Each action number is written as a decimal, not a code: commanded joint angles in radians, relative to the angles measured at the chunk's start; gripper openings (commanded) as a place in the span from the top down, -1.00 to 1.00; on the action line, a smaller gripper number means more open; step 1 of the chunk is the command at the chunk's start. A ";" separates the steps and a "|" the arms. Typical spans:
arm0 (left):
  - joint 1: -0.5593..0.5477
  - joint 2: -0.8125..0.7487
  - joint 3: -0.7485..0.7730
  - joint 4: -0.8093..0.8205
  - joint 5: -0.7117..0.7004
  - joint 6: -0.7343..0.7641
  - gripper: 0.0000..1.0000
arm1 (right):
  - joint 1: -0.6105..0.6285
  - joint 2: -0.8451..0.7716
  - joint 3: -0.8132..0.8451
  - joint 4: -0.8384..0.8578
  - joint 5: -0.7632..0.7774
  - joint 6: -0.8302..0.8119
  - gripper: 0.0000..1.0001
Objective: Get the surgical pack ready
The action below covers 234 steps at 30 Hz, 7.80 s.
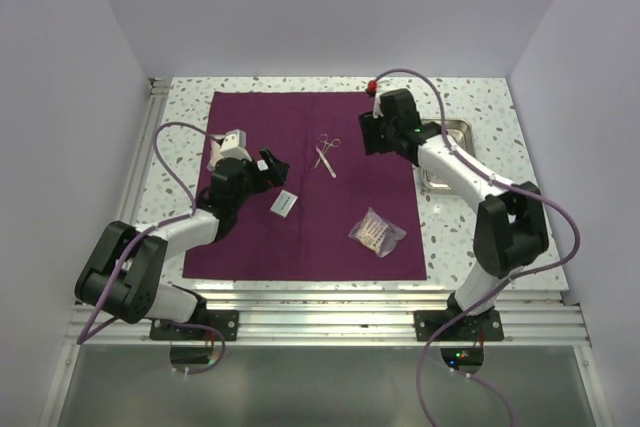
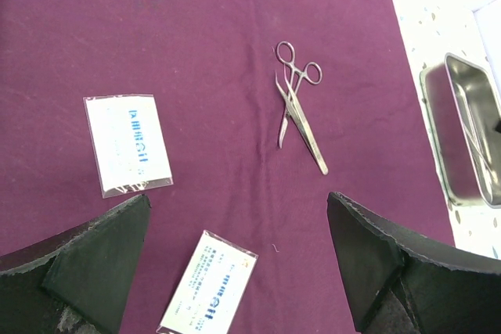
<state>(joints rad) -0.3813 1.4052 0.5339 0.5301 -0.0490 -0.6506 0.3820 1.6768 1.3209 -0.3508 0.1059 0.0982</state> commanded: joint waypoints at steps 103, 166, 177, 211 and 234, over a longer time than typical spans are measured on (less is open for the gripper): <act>-0.085 0.291 0.308 -0.150 0.173 0.143 -0.96 | -0.077 0.179 0.153 0.027 -0.143 0.245 -0.07; -0.182 0.733 0.946 -0.782 0.005 0.474 0.37 | -0.061 -0.109 -0.198 0.157 0.015 0.360 -0.50; -0.215 0.742 0.969 -0.892 0.009 0.471 1.00 | -0.075 -0.089 -0.203 0.168 -0.026 0.373 -0.50; -0.220 0.543 0.772 -0.743 0.367 0.258 1.00 | -0.089 0.169 -0.137 0.184 -0.445 0.488 -0.69; -0.219 0.506 0.781 -0.742 0.390 0.236 1.00 | -0.084 0.169 -0.124 0.084 -0.384 0.509 -0.68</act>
<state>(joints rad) -0.5972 1.9629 1.3106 -0.2485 0.3187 -0.4011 0.2962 1.8675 1.1648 -0.1959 -0.3046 0.5724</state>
